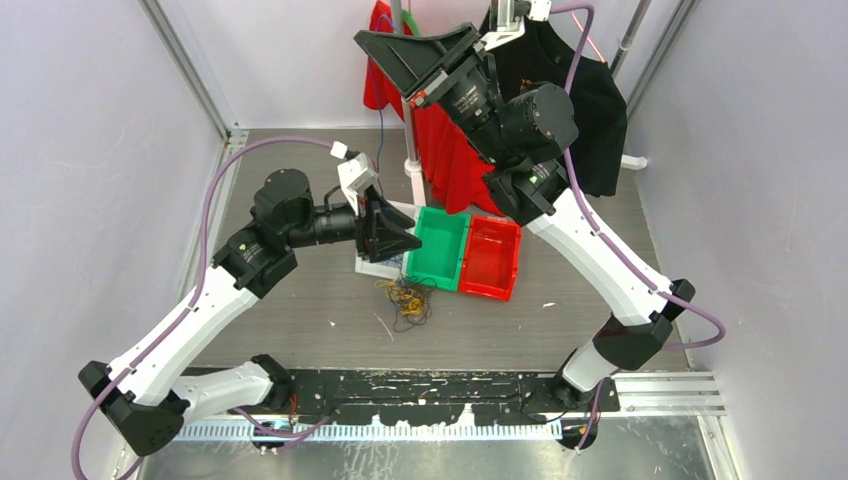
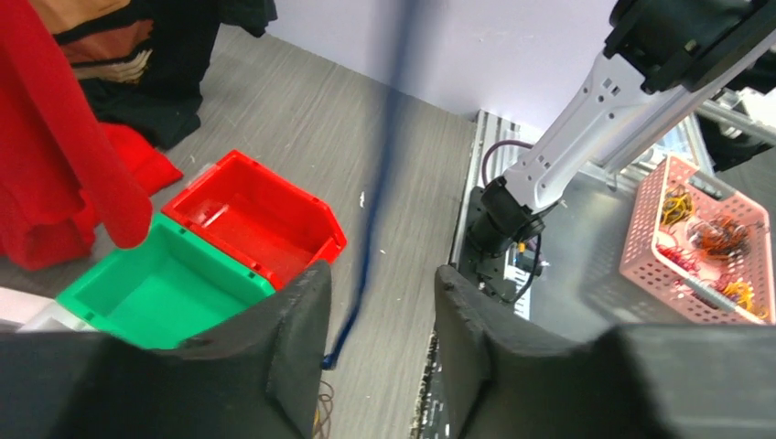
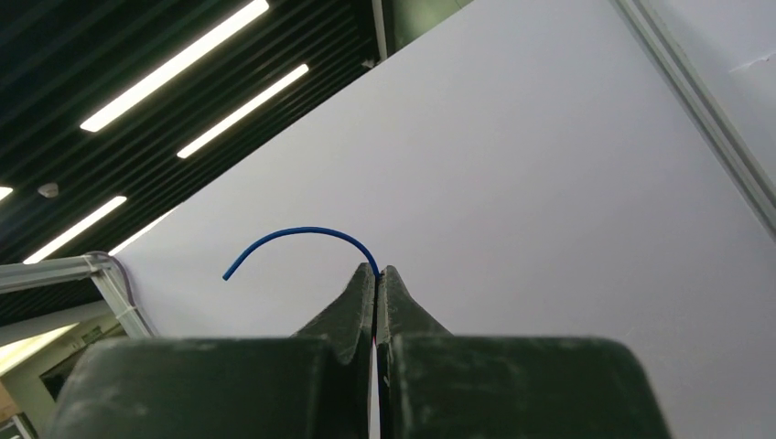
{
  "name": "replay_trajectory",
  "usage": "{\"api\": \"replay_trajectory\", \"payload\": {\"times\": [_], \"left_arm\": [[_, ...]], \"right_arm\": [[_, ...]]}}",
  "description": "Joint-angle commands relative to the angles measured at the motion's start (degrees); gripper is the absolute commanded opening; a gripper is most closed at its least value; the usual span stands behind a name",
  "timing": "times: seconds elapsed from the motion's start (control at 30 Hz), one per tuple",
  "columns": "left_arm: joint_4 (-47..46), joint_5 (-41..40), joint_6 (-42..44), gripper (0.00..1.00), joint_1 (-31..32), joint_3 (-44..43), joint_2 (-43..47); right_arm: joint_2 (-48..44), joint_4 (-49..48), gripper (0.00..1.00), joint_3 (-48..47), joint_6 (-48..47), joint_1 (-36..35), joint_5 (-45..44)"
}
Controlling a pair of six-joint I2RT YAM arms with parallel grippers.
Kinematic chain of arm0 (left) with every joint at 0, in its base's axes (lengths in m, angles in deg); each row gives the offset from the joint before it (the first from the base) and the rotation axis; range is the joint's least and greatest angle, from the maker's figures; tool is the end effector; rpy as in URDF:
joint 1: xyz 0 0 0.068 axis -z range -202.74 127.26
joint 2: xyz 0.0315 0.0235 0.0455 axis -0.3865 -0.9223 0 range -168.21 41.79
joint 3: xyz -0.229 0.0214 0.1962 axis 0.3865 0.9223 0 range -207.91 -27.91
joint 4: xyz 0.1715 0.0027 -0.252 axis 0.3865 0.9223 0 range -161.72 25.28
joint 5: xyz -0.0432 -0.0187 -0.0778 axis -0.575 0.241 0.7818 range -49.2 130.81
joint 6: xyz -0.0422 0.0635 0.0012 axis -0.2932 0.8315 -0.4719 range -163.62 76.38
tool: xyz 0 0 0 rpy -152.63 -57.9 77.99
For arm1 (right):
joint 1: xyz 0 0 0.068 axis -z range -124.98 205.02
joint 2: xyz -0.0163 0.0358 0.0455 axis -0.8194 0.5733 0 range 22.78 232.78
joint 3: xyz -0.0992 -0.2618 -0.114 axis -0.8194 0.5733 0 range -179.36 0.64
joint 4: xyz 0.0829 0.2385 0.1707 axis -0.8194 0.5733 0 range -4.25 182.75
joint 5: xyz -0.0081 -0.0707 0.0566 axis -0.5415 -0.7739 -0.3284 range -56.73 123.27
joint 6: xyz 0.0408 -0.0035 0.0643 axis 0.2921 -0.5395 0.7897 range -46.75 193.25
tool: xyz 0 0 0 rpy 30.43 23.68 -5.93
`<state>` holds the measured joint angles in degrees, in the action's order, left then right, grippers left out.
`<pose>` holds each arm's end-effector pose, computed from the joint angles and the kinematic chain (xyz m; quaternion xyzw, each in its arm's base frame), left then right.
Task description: Untangle the cables
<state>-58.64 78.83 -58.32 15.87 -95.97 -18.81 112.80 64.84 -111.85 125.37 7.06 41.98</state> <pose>0.1943 -0.2061 0.4549 0.3591 0.6401 -0.5005 0.4592 0.2378 0.2783 0.6692 -0.0554 0.3968 0.7212 0.5651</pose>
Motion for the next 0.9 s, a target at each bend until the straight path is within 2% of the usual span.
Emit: {"api": "replay_trajectory", "payload": {"times": [0.0,0.07,0.1,0.33,0.4,0.43,0.5,0.7,0.77,0.87], "left_arm": [[-1.87,0.45,2.79,0.32,-0.93,1.03,2.78],[-0.03,-0.24,4.31,0.04,-0.88,1.42,4.16],[1.38,-1.34,5.31,0.00,-0.97,1.38,4.81],[7.81,-7.23,16.27,0.00,-1.04,-1.76,9.44],[8.87,-8.01,18.45,0.00,-1.06,-3.16,9.96],[9.62,-8.11,19.46,0.00,-1.11,-4.27,10.09],[10.66,-8.05,21.62,0.00,-1.10,-5.65,10.43],[13.76,-8.15,26.77,0.00,-1.09,-9.49,9.98],[14.01,-8.01,27.66,0.00,-1.15,-10.37,9.92],[16.23,-7.69,28.41,0.00,-1.08,-12.70,8.96]], "right_arm": [[-3.43,-0.22,0.01,1.12,-4.58,-0.29,-0.68],[-5.23,1.92,0.01,3.77,-7.50,-0.03,-1.32],[-6.39,3.34,0.01,5.46,-8.85,0.28,-1.72],[-17.21,3.78,0.04,28.37,-12.43,5.01,-0.07],[-19.80,2.65,0.08,34.29,-12.58,5.83,0.62],[-20.95,2.40,0.13,36.84,-12.93,5.98,1.50],[-22.98,2.51,0.32,41.59,-14.60,6.09,3.68],[-27.14,2.33,0.75,55.94,-20.58,6.04,8.57],[-27.35,0.04,0.83,60.58,-22.85,5.55,10.94],[-26.65,-1.37,0.86,65.49,-27.67,2.70,11.23]]}}
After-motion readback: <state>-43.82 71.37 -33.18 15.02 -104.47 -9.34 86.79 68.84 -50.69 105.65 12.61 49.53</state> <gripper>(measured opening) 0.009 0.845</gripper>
